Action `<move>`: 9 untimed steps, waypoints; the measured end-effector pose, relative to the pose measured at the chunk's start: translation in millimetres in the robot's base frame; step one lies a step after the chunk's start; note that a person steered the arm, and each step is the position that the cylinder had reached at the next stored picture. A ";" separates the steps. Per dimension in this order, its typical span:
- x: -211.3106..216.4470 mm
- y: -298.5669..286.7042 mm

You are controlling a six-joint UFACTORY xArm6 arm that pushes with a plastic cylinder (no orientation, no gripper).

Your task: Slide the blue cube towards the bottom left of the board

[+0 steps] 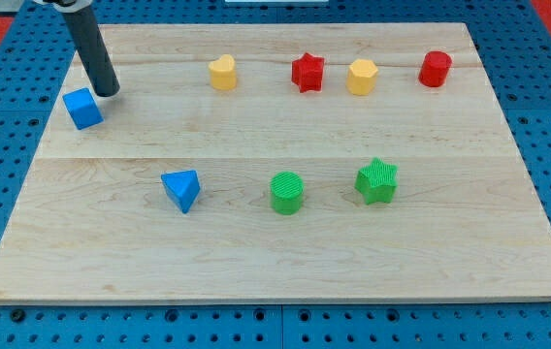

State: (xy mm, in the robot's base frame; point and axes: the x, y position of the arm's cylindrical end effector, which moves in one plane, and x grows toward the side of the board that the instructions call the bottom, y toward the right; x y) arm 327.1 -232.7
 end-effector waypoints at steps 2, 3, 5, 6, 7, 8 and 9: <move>30.4 -31.4; 52.4 -20.6; 110.4 -15.8; 122.7 -11.6; 98.8 -18.8; 97.5 -3.2; 119.9 29.4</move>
State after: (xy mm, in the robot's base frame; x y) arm 447.0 -203.3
